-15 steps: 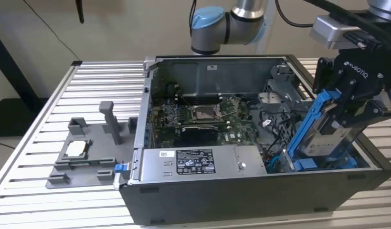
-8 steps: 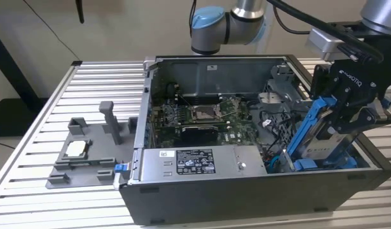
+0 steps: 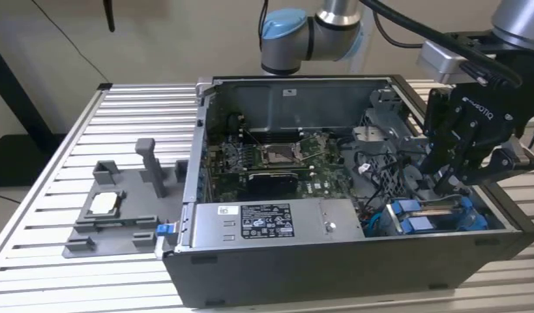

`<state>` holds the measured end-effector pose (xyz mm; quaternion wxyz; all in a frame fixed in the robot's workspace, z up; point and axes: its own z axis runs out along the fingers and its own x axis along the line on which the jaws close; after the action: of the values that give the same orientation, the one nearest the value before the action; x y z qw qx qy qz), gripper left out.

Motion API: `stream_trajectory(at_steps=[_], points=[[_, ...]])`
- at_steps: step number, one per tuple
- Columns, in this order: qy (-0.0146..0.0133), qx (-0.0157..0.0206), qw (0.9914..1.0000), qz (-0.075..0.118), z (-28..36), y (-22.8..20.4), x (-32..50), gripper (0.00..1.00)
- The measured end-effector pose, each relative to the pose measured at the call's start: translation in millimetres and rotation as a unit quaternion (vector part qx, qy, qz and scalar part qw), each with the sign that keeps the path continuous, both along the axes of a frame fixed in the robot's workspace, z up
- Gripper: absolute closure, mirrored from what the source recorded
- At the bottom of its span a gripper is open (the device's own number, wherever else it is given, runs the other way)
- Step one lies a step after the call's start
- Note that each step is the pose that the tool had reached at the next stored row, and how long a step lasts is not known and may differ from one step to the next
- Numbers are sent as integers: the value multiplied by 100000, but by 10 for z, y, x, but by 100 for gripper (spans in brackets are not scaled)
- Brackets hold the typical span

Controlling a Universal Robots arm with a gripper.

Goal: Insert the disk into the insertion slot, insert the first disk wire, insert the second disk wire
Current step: 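Insert the disk into the insertion slot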

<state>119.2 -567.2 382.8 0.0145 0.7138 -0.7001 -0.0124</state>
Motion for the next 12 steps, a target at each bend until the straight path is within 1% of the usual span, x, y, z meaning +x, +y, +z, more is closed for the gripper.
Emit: stream_trajectory(at_steps=[4, 5, 6, 9, 10, 11, 12], points=[[-13, 0, 99999, 367, 55, 0, 0, 59], [-174, 8, 99999, 509, 57, 0, -1, 59], [-636, 3, 99996, 667, 58, 1, 0, 59], [-2888, -24, 99951, 1184, 59, 1, 0, 59], [-3419, -19, 99932, 1362, 59, 5, 0, 59], [-3742, -22, 99918, 1522, 60, 13, 0, 59], [-3907, -19, 99910, 1624, 64, 19, 0, 59]])
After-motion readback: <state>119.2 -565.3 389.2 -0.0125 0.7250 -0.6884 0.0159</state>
